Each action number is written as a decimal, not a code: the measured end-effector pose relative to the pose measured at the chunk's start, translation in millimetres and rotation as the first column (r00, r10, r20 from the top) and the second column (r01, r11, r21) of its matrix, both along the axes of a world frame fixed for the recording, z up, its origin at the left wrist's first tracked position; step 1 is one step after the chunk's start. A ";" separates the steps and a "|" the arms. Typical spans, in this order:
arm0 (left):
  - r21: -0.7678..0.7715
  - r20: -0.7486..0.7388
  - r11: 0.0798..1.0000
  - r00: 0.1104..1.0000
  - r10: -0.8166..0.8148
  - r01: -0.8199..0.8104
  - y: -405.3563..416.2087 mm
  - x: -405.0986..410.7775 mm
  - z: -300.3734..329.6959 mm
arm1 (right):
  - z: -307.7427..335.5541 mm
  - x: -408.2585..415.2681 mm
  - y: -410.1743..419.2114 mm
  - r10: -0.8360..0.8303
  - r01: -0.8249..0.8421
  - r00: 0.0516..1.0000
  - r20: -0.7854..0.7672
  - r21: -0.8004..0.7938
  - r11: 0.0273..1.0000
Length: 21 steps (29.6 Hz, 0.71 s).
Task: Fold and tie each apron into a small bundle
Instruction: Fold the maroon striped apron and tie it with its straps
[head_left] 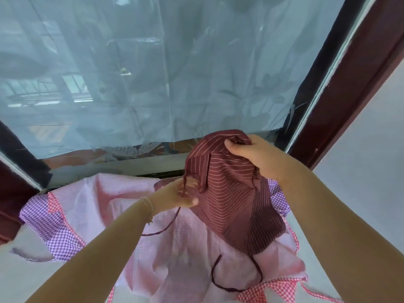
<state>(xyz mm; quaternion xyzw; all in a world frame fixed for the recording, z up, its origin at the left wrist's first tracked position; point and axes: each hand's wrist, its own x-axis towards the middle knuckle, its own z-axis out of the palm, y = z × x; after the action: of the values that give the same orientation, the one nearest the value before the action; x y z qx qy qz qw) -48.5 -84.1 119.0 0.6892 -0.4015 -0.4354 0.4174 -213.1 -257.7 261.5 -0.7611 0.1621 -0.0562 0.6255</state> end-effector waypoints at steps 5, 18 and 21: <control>-0.079 0.155 0.939 0.926 0.345 -0.336 -14.4 6.7 -17.4 | 24.6 -2.5 10.4 -0.010 -0.010 0.996 0.092 0.221 0.975; -0.007 0.157 1.000 0.988 -0.007 0.009 -30.1 -11.7 22.9 | 49.0 -4.5 2.4 -0.008 -0.120 0.966 0.258 0.475 0.872; 0.057 0.356 0.995 0.933 0.051 -0.076 -39.5 -18.5 19.9 | 57.6 -3.8 -6.2 -0.036 -0.110 0.955 0.296 0.461 0.880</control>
<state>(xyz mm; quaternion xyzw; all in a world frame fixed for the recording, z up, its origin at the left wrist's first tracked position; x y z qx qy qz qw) -67.0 -123.6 138.9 0.7831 -0.4322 -0.3043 0.3278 -217.0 -263.9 319.2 -0.5715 0.0608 -0.1158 0.8101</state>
